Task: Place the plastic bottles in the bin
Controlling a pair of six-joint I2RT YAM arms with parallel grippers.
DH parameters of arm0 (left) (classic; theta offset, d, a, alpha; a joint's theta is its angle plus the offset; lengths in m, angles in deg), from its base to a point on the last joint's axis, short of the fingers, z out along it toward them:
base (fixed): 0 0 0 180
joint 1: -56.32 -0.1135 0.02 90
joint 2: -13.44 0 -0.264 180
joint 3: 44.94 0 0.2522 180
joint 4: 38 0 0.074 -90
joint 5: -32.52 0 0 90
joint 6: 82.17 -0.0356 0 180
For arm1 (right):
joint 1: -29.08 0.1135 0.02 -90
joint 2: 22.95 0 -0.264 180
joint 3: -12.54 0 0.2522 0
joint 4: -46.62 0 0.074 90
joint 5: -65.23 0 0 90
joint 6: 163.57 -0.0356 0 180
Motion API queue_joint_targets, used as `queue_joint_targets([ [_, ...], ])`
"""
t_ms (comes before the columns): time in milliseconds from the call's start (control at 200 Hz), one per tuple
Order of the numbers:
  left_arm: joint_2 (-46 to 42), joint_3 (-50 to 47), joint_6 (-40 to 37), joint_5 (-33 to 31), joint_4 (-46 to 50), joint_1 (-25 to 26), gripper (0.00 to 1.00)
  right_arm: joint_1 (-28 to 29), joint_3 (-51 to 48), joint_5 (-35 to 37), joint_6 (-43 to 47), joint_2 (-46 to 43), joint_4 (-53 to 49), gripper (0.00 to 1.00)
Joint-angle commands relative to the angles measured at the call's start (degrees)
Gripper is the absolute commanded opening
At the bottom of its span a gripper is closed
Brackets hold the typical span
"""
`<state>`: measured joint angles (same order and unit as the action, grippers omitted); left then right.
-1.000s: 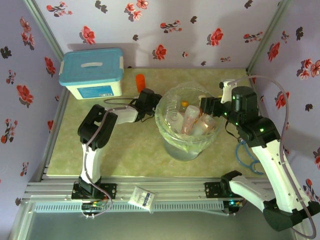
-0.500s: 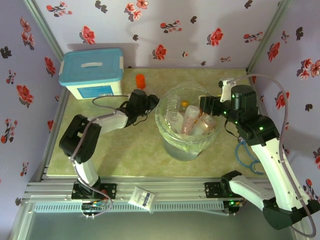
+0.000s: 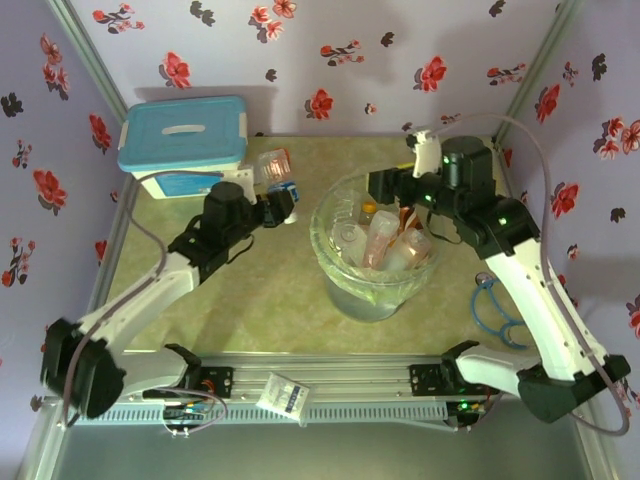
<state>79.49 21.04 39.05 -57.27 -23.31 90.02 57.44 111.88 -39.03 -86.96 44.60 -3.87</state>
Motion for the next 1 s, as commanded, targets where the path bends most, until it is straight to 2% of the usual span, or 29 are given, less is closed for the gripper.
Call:
queue_joint_targets([
  [0, -5.22, -0.94, -10.33, 1.33, 7.44, -0.29, 0.62, 3.03, 4.21, -5.67, -1.64, 3.82, 4.99, 0.73],
  [140, -9.85, -1.51, -11.34, 5.34, 8.72, -0.16, 0.62, 7.67, 8.82, -7.8, -2.16, 10.31, 6.33, 0.79],
  [310, -12.03, -1.86, -8.56, 9.98, 6.14, -0.07, 0.62, 12.08, 11.9, -11.68, -3.8, 16.68, 9.81, 0.86],
  [510, -12.58, -2.04, -6.06, 14.74, 1.62, 0.64, 0.61, 13.3, 14.33, -14.33, -5.16, 22.06, 12.56, 0.9],
  [740, -12.77, -1.42, -5.12, 16.38, -0.13, 1.72, 0.6, 13.34, 16.49, -16.03, -6.43, 25.92, 14.14, 0.9],
  [870, -12.89, -1.13, -4.82, 16.47, -0.47, 1.99, 0.6, 13.39, 18.24, -18.13, -6.79, 27.89, 13.16, 0.81],
  [995, -12.96, -1.06, -4.38, 16.48, -0.81, 2.05, 0.6, 13.39, 18.01, -18.28, -7.19, 27.33, 13.78, 0.67],
])
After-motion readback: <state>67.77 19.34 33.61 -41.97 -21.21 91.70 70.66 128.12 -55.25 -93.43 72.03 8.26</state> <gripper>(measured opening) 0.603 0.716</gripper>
